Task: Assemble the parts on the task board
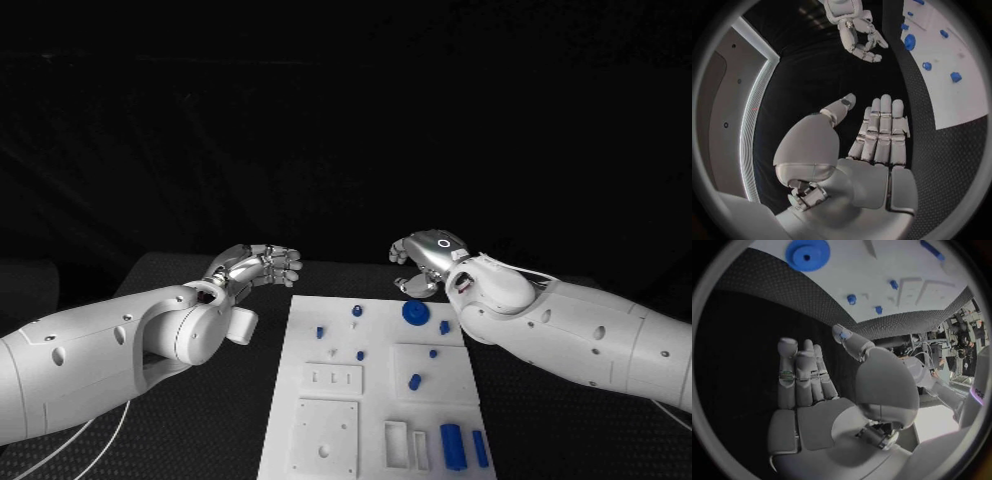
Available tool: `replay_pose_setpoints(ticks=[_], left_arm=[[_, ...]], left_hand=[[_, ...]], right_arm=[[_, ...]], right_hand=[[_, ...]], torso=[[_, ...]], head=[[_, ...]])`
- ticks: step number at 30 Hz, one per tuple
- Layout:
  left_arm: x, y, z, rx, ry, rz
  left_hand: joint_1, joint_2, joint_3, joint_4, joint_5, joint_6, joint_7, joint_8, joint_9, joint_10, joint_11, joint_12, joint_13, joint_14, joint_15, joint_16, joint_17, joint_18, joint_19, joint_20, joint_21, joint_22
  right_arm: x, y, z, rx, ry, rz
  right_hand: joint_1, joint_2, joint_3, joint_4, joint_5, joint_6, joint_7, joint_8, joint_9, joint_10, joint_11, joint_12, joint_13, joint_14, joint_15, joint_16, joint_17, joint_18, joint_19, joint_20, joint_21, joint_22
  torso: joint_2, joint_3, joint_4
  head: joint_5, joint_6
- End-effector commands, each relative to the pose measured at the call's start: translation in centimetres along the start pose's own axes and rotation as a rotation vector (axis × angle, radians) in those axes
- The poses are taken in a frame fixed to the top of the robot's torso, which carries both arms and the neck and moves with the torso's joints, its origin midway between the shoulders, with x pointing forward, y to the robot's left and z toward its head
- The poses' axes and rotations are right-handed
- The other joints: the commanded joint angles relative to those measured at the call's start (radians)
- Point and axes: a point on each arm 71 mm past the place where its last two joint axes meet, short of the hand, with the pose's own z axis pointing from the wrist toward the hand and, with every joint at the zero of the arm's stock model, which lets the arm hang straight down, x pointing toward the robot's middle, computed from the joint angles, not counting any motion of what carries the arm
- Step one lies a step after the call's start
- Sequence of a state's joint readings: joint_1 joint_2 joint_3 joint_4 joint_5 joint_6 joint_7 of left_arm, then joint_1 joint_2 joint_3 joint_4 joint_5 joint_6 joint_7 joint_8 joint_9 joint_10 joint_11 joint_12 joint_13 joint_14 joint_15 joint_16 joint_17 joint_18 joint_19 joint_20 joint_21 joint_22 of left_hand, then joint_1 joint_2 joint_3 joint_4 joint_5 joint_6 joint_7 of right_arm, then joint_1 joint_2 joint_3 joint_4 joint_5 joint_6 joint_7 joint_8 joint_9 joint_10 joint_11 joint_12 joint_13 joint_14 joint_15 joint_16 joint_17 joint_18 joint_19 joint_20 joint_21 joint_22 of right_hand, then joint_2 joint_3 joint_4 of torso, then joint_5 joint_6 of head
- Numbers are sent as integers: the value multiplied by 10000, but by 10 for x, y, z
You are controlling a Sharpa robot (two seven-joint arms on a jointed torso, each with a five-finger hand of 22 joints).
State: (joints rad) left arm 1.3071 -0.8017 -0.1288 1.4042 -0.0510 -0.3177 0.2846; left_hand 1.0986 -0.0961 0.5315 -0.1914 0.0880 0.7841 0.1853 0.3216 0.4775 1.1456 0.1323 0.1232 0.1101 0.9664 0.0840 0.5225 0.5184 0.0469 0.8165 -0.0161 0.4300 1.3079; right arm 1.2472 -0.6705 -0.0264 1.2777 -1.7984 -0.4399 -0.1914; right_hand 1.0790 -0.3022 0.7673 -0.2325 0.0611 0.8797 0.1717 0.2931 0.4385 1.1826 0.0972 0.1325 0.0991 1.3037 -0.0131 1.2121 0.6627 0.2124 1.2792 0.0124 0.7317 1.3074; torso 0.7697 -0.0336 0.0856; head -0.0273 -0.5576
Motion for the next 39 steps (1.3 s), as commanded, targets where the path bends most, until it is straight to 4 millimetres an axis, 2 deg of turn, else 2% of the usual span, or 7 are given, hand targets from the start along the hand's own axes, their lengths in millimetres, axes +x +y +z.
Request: replay_pose_setpoints(ticks=[1, 8, 11, 12, 16, 25, 39], left_arm=[[1, -2, 1, 157, 238, -41], [0, -2, 1, 170, 258, -46], [1, -2, 1, 170, 279, -51], [1, -2, 1, 168, 291, -54], [3, -2, 2, 168, 349, -67], [3, -2, 2, 140, 368, -71], [3, -2, 0, 128, 384, -80]], left_hand=[[-90, 43, 40, -24, -11, 81, 23, 50, 11, 57, -1, 36, 14, 66, 20, -41, 13, 182, -65, 18, 38, 204], [-83, 37, 42, -39, -9, 77, 22, 45, 12, 46, 1, 23, 10, 68, 20, -49, 24, 184, -67, 17, 43, 205], [-82, 37, 42, -42, -9, 74, 23, 42, 12, 41, 3, 18, 9, 68, 20, -52, 28, 184, -68, 18, 44, 204], [-82, 37, 43, -43, -8, 74, 23, 41, 12, 39, 4, 16, 8, 69, 20, -54, 29, 184, -68, 18, 45, 204], [-80, 41, 45, -47, -7, 69, 24, 37, 12, 31, 8, 8, 6, 69, 20, -59, 35, 185, -69, 18, 48, 204], [-91, 45, 43, -52, -6, 44, 35, 18, 10, 7, 22, -17, -2, 73, 21, -75, 55, 185, -72, 20, 56, 203], [-97, 44, 43, -56, -5, 34, 40, 9, 11, -2, 28, -29, -5, 75, 22, -87, 68, 185, -75, 22, 61, 202]], right_arm=[[7, -6, -6, 79, 1070, 406], [16, -27, -12, 535, 1598, 841], [25, -32, -13, 737, 1937, 1309], [28, -32, -13, 772, 2045, 1371], [43, -34, -14, 890, 2502, 1583], [68, -33, -17, 1014, 2914, 1694], [73, -37, -19, 1047, 2920, 1532]], right_hand=[[-156, 33, -152, 6, -37, -15, 63, 61, -15, 349, -142, 165, 130, -46, -167, 41, -18, 494, 5, -64, 14, 156], [-388, 32, -721, -66, -23, -95, -55, 32, -67, 1129, -399, 783, 880, -97, -420, 184, 65, 494, 15, -195, 77, 197], [-389, 105, -1280, -308, 7, -169, -446, -5, -75, 2514, -830, 3076, 2526, -84, -756, 284, 148, 494, 119, -240, 112, 172], [-386, 47, -1383, -32, -49, -192, -405, -46, -83, 1319, -739, 6804, 5714, 44, -843, 619, 416, 494, 471, -379, 183, 116], [-324, 107, -1264, -10, 261, -190, -211, -140, -172, -1205, -616, 10252, 8955, -223, -576, 1228, 1206, 489, 373, -502, 931, 260], [-277, 217, -1112, 117, 451, -152, -231, -136, -185, -1205, -625, 10855, 9352, -252, -621, 1356, 1614, 494, 264, -553, 1511, 266], [-202, 360, -979, 177, 517, -106, -236, -110, -179, -1153, -628, 11048, 9445, -239, -622, 1365, 1840, 494, 210, -596, 1883, 257]], torso=[[-52, 32, -153], [-49, 96, -238], [-41, 122, -251], [-40, 126, -252], [-42, 95, -207], [3, 131, -126], [10, 127, -148]], head=[[-25, 55], [-58, 57], [-60, 49], [-61, 44], [-116, 7], [-129, -83], [-134, -188]])
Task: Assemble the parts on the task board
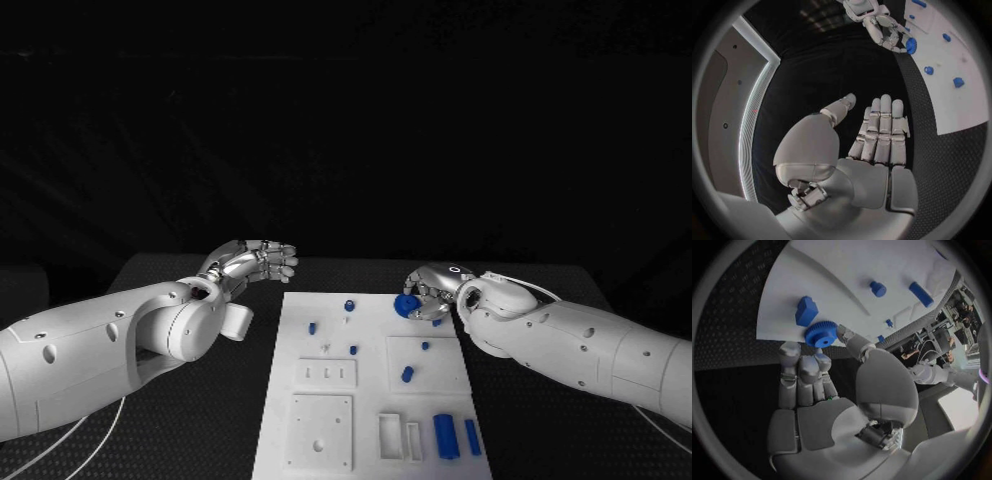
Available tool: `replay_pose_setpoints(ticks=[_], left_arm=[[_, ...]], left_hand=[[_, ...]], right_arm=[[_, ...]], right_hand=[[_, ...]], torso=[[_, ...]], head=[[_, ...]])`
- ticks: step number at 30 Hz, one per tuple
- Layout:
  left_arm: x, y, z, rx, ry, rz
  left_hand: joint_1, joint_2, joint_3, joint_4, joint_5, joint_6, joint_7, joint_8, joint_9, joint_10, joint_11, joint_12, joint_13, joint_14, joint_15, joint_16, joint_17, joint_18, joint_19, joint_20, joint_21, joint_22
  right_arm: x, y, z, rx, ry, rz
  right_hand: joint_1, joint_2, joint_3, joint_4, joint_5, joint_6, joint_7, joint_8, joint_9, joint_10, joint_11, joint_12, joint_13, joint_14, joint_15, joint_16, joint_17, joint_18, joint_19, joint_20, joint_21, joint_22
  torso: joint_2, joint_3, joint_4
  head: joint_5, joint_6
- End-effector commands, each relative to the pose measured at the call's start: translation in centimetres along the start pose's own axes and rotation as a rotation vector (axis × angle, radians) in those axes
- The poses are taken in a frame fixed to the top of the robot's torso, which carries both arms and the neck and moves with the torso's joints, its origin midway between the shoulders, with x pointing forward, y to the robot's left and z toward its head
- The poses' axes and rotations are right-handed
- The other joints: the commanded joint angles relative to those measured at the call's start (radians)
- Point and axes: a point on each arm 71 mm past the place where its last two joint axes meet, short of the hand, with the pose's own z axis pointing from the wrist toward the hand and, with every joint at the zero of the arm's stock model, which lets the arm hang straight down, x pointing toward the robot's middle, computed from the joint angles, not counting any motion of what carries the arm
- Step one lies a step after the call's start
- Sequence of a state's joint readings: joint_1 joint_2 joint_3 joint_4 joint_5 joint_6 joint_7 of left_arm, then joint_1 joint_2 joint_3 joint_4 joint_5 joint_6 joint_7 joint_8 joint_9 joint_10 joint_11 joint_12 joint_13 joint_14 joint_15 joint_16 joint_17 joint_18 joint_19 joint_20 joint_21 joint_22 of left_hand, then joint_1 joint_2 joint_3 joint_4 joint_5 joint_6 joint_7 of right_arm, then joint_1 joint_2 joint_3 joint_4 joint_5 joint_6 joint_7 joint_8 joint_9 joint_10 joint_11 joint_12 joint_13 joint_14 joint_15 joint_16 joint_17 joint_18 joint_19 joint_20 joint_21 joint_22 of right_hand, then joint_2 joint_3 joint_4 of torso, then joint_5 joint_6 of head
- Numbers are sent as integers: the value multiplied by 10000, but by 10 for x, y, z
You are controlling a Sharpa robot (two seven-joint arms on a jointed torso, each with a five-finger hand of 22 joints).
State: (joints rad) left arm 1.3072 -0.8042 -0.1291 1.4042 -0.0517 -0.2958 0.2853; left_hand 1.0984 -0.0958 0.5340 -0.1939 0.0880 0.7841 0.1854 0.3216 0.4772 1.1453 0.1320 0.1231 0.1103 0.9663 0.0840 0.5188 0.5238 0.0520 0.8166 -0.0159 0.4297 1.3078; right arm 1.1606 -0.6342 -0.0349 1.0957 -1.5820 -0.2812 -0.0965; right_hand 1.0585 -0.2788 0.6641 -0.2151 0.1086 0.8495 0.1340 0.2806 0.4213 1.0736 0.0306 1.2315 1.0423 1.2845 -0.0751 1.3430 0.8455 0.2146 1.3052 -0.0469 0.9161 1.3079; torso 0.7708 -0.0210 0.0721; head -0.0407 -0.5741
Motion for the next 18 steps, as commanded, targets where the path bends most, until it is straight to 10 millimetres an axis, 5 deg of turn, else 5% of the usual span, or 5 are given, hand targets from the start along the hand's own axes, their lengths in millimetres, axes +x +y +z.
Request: replay_pose_setpoints(ticks=[1, 18], left_arm=[[3, -2, 0, 126, 205, -32], [4, -2, 1, 105, 238, -37]], left_hand=[[-96, 41, 17, -31, -6, 33, 40, 8, 14, 1, 31, -29, -7, 75, 23, -50, 15, 134, -77, 19, 64, 203], [-125, 56, 17, -11, -2, 20, 47, -4, 16, -9, 40, -44, -11, 76, 26, -68, 32, 132, -80, 23, 69, 200]], right_arm=[[2, 2, 1, -158, 124, -33], [7, -1, 3, -77, 477, 76]], right_hand=[[8, 135, 67, 9, 39, 199, 140, 18, -6, -61, 38, 64, 15, -47, -2, 55, 21, 472, -55, -5, 54, 251], [93, 425, 653, 327, -178, 304, 124, 60, -6, -57, 26, 109, 18, -25, -12, -20, 202, 472, -179, 8, 281, 229]], torso=[[-8, 0, -10], [-2, 6, -18]], head=[[2, -33], [43, -126]])
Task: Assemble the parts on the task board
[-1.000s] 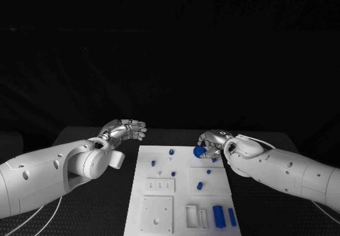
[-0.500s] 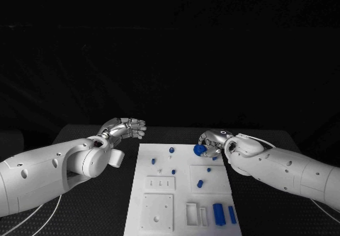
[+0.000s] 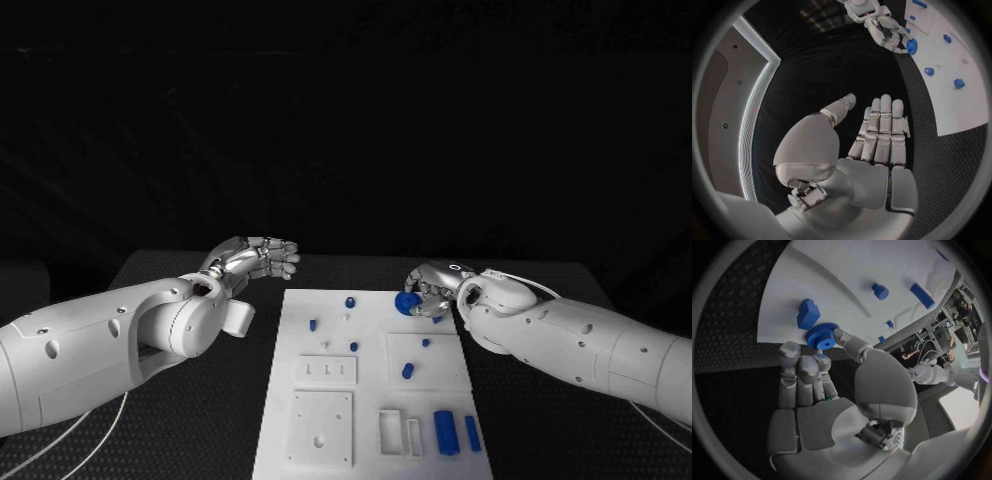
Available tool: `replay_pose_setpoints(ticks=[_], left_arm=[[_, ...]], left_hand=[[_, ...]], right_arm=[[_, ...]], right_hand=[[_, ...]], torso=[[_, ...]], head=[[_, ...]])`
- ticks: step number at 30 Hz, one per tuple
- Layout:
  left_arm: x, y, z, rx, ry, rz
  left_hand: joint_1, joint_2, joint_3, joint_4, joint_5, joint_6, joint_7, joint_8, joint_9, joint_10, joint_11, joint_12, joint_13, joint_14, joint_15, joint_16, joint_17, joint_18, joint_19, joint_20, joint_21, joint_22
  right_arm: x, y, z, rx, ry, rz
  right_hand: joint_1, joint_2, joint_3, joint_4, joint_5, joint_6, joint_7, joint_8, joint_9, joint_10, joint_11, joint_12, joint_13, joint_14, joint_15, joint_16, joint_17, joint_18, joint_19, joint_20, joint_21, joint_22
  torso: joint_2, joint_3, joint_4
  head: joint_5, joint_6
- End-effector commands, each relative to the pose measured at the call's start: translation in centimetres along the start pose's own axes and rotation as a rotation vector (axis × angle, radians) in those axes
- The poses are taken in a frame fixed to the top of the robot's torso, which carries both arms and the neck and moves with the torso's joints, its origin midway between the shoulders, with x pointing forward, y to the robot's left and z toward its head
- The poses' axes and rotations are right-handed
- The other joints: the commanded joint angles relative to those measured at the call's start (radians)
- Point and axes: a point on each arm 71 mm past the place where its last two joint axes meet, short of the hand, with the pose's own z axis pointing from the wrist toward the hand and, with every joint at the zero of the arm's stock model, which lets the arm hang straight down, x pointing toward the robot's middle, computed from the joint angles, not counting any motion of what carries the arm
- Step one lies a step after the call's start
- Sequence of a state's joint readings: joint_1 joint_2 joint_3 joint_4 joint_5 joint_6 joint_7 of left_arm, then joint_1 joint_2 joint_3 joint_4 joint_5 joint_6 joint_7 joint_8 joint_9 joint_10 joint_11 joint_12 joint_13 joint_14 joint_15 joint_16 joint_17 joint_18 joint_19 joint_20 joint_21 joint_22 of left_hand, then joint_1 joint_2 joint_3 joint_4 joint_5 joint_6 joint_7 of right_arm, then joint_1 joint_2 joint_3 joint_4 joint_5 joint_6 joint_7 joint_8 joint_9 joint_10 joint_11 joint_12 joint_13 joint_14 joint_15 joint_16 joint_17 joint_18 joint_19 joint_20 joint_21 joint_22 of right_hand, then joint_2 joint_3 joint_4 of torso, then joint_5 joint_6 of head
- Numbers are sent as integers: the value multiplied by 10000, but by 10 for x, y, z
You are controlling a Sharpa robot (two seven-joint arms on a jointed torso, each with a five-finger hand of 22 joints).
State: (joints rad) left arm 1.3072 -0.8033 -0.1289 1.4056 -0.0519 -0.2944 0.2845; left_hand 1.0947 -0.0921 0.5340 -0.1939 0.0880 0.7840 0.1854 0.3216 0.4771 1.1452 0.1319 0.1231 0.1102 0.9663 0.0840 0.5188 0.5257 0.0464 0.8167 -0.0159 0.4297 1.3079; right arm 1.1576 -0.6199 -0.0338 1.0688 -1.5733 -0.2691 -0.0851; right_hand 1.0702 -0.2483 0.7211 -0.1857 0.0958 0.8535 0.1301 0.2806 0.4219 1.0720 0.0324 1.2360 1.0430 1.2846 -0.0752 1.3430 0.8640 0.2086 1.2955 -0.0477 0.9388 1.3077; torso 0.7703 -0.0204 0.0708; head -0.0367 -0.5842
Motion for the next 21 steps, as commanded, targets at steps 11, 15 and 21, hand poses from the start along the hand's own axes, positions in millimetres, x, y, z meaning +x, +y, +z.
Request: replay_pose_setpoints(ticks=[11, 15, 21], left_arm=[[3, -2, 0, 98, 217, -34], [3, -2, 0, 93, 210, -31], [3, -2, -1, 79, 225, -44]], left_hand=[[-92, 19, 19, -10, 3, 15, 49, -9, 17, -12, 42, -51, -11, 75, 26, -77, 22, 189, -85, 22, 72, 198], [-91, 17, 20, -12, 4, 13, 50, -11, 18, -14, 43, -53, -12, 75, 26, -80, 25, 190, -87, 22, 72, 198], [-88, 13, 23, -16, 5, 11, 51, -13, 18, -15, 43, -56, -12, 75, 26, -85, 30, 191, -90, 22, 73, 198]], right_arm=[[10, -1, 1, -24, 455, -80], [12, 0, 1, -61, 509, -394], [16, 2, 0, -176, 623, -918]], right_hand=[[40, 305, 618, 220, -396, 437, 135, 135, 4, -50, -20, 74, 3, 2, -34, -87, 138, 532, -154, 35, 186, 226], [11, 238, 613, 196, -390, 473, 120, 154, 12, -50, -35, 78, 3, 7, -47, -98, 162, 532, -162, 37, 219, 227], [-36, 122, 537, 118, -365, 518, 96, 179, 21, -34, -56, 91, 1, 22, -68, -116, 211, 532, -174, 36, 281, 223]], torso=[[-6, 9, 11], [-8, 15, 1], [-16, 10, -13]], head=[[3, -91], [16, -112], [4, -130]])
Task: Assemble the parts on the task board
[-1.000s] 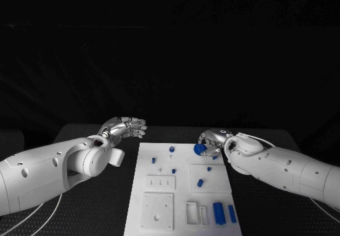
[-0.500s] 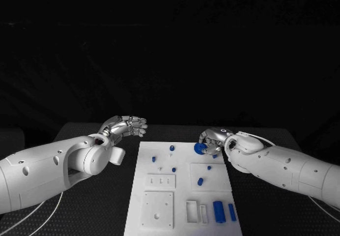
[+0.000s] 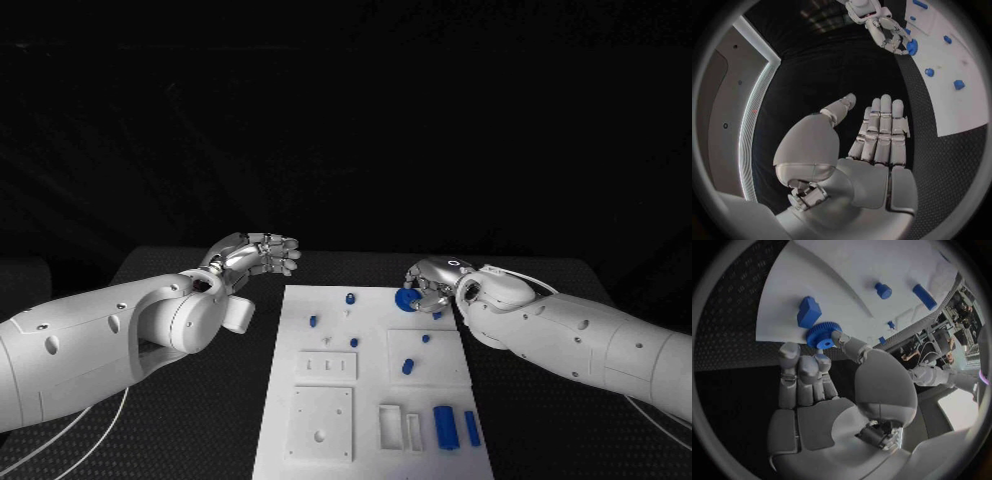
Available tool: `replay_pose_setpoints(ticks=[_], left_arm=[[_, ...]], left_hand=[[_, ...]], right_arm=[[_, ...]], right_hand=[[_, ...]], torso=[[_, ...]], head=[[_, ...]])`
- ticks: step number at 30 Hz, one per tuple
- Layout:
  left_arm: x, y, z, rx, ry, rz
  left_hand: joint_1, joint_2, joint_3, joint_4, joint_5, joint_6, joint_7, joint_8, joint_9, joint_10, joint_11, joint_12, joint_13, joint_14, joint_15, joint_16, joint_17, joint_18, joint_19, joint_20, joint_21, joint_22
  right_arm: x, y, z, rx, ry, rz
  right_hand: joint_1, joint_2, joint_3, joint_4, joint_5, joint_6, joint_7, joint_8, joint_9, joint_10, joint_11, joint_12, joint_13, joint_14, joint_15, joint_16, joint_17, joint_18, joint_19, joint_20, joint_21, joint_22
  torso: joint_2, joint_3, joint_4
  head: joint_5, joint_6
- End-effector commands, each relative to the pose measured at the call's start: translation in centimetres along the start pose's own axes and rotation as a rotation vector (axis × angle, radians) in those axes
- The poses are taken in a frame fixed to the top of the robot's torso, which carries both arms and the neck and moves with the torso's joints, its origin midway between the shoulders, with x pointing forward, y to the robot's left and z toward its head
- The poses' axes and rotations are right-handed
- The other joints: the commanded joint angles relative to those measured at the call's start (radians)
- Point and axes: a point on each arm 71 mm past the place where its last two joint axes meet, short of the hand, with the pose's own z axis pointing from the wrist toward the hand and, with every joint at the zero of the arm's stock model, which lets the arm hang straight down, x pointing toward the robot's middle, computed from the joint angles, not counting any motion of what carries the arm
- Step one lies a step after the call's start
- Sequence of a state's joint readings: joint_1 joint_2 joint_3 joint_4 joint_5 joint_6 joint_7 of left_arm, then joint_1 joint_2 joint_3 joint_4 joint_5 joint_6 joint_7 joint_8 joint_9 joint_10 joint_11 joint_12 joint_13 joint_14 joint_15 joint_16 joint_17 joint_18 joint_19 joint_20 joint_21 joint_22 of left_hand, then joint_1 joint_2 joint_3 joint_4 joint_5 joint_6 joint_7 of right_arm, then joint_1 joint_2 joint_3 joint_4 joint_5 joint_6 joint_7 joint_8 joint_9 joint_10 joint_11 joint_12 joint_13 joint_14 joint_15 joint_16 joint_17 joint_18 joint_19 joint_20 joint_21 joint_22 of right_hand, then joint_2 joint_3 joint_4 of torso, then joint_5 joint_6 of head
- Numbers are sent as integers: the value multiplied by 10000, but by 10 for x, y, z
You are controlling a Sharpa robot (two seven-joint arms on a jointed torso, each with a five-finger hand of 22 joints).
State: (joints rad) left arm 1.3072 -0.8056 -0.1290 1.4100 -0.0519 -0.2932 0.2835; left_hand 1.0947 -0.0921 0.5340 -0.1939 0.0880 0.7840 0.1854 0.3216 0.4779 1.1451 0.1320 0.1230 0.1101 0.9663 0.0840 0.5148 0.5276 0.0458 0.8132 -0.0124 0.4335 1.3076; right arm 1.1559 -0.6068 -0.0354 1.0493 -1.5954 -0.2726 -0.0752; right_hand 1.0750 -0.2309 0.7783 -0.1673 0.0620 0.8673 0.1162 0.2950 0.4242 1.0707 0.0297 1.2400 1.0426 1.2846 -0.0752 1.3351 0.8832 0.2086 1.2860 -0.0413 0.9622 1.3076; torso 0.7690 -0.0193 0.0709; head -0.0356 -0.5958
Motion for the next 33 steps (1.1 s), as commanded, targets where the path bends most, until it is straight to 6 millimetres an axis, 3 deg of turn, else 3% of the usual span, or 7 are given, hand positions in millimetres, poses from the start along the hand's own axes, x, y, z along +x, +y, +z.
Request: replay_pose_setpoints(ticks=[1, 19, 33], left_arm=[[2, -2, 0, 91, 192, -31], [2, -2, 0, 86, 181, -7], [2, -2, 0, 82, 179, -6]], left_hand=[[-87, 12, 23, -17, 5, 10, 50, -14, 11, -14, 43, -56, -11, 75, 26, -47, 12, 196, -56, -13, 35, 200], [-91, 17, 28, -14, 7, 7, 53, -18, 14, -13, 45, -63, -11, 76, 27, -60, 27, 196, -60, -11, 40, 200], [-118, 27, 26, 7, 8, 8, 55, -21, 18, -11, 47, -70, -12, 79, 30, -72, 41, 193, -62, -8, 44, 199]], right_arm=[[16, 1, -3, -112, 686, -784], [39, -4, -7, 8, 1621, -867], [37, 1, -8, -209, 1267, -1056]], right_hand=[[-84, -67, -46, -82, -25, 394, 231, 43, 2, -18, -33, 53, 5, 24, -71, -40, 25, 532, -81, -28, 55, 223], [-188, -33, -81, -23, 21, 545, 185, 118, 28, 26, -74, 54, -15, 49, -106, -81, 96, 532, -103, -8, 117, 207], [-422, 555, 133, 209, 1, 1276, -54, 467, 166, 135, -294, 5, -77, 82, -300, -195, 222, 532, -191, 41, 208, 204]], torso=[[-7, -4, -13], [-3, 0, -3], [-18, -9, -4]], head=[[-12, -17], [-10, -84], [-8, -67]])
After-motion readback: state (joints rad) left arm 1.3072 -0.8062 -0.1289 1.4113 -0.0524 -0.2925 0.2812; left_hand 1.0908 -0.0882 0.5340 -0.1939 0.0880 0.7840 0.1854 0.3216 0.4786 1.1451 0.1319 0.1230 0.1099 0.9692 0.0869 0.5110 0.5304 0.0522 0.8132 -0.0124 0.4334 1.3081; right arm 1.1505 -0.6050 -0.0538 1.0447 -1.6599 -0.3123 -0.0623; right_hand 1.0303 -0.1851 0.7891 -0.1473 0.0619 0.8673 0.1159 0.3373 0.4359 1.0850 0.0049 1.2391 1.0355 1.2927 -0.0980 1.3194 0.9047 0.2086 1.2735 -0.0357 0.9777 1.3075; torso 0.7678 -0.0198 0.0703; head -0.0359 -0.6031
